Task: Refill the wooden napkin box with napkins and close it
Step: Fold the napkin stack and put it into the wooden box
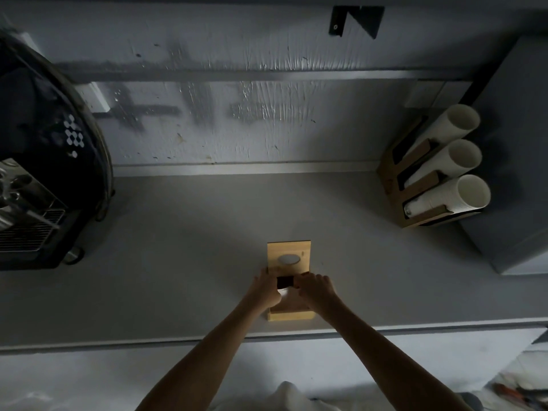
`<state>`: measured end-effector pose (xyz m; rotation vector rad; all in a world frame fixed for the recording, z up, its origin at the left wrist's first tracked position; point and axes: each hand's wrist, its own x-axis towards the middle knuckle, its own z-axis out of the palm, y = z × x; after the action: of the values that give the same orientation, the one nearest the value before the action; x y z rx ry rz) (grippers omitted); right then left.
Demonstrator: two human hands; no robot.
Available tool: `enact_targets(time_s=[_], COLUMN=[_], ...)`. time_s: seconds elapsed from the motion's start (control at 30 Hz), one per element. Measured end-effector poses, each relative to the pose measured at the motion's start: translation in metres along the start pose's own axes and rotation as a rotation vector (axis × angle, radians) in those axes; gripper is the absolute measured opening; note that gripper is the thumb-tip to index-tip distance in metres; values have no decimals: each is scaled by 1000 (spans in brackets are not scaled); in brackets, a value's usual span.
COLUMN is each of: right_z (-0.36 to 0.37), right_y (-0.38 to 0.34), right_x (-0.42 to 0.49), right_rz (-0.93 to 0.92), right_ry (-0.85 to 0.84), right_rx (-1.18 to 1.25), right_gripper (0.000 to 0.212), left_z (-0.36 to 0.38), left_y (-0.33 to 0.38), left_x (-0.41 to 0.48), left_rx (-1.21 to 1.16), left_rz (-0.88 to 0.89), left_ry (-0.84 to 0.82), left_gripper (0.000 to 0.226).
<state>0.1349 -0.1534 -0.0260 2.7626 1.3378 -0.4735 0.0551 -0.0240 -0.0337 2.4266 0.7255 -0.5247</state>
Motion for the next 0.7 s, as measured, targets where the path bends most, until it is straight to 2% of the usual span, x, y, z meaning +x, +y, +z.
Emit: enact_targets(time_s=[0.33,0.47,0.6,0.7], right_z=[4,7,6,7], right_y=[-10,-16,-18,-24], right_x=[-1,-1,-1,2], right_rz=[80,124,146,101], right_ry=[-69,-100,-144,-93], right_rx=[-134,-134,-124,-46], right_gripper=[33,31,22,21], left_z=[15,18,18,17], left_y=[6,7,7,8], left_x=[-6,-3,0,0], left_rx=[55,136,125,104], left_rz=[-161,-133,-134,-123], left_ry=[31,-40,-66,-37], left_gripper=[48,30,27,27])
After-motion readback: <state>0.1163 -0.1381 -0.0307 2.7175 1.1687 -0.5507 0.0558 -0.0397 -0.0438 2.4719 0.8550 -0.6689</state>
